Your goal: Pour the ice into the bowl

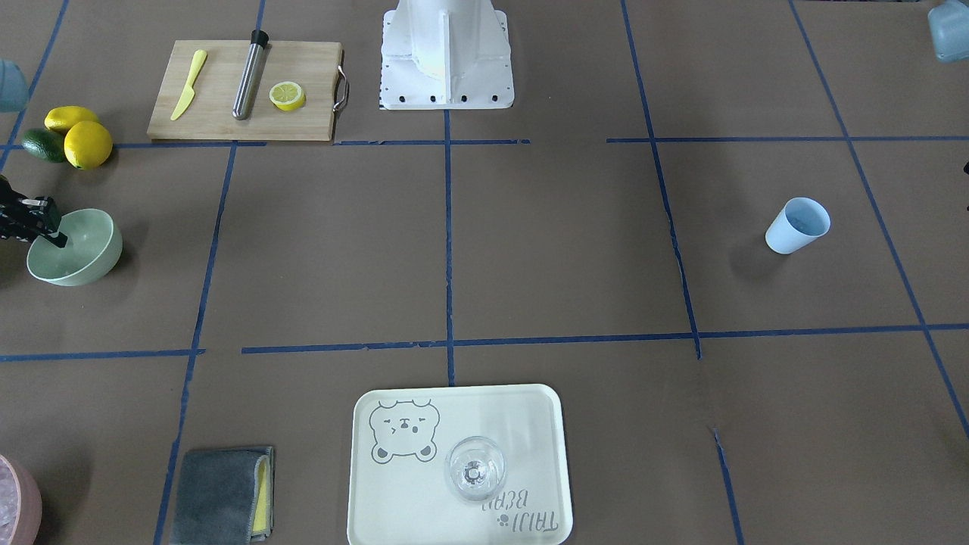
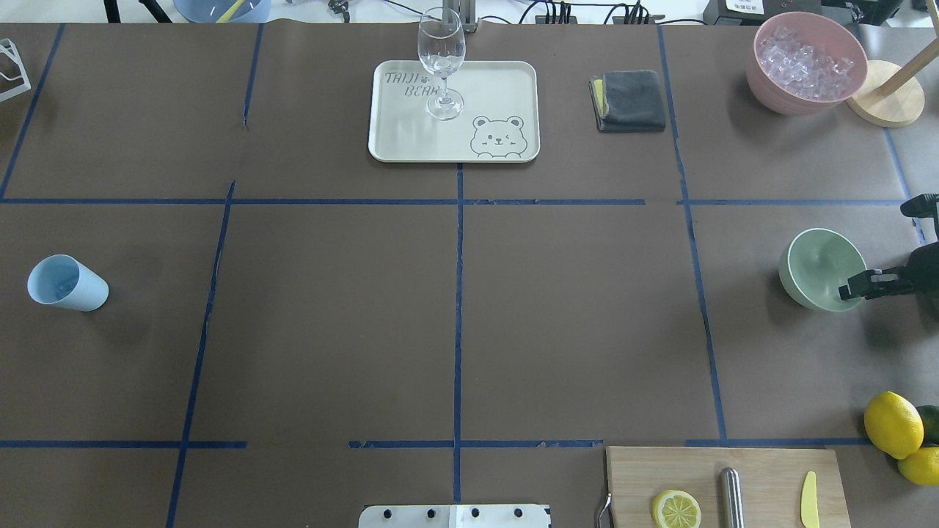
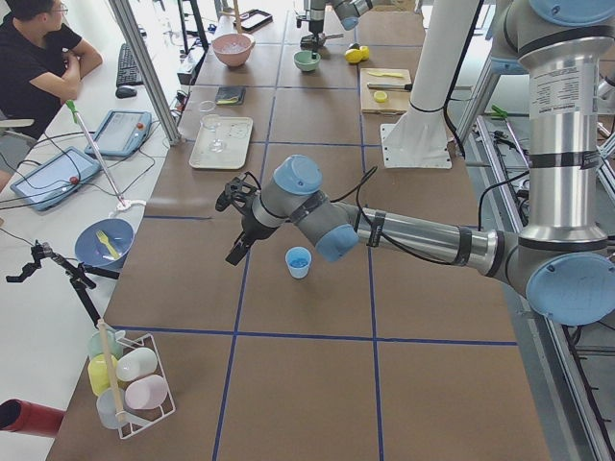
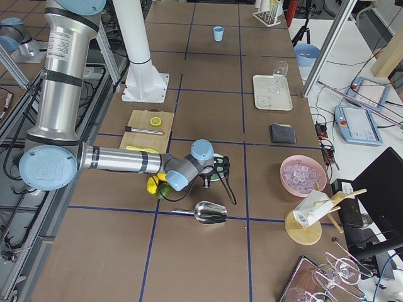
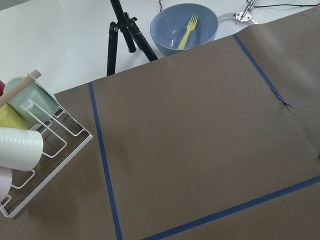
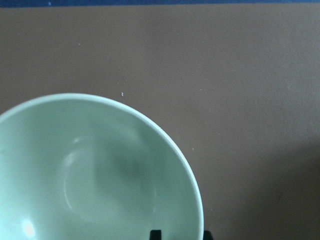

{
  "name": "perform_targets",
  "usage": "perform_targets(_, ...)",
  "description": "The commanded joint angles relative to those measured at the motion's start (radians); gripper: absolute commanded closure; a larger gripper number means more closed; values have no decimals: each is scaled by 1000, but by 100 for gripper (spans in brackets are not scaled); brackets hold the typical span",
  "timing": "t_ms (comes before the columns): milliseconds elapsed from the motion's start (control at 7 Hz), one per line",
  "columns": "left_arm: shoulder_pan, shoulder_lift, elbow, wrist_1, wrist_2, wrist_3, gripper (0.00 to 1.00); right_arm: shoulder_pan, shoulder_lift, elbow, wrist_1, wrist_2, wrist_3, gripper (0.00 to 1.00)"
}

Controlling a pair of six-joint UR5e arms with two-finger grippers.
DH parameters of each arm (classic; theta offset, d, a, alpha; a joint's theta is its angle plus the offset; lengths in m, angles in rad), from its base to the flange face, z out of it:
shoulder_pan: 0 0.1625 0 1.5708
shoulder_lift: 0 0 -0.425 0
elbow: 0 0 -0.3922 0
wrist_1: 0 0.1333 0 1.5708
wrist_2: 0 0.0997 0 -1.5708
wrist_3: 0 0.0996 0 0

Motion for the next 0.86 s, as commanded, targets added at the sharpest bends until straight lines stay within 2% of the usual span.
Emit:
perform_targets(0, 0, 1, -1, -5, 1, 3, 0, 16, -3, 24, 10, 23, 9, 100)
perform_targets(143, 2, 42, -1, -64, 1, 0, 0, 70, 1, 62, -2, 105, 9, 100)
perform_targets(286, 17, 105, 1, -175, 46, -3, 0, 141, 6, 79, -4, 223, 11, 100)
perform_targets(429, 59, 165, 1, -272, 117, -34, 0, 169, 44, 104, -7, 276, 61, 100)
perform_targets(714, 214, 251, 1, -445, 253, -230, 0, 169, 167, 124, -8, 293, 306, 100)
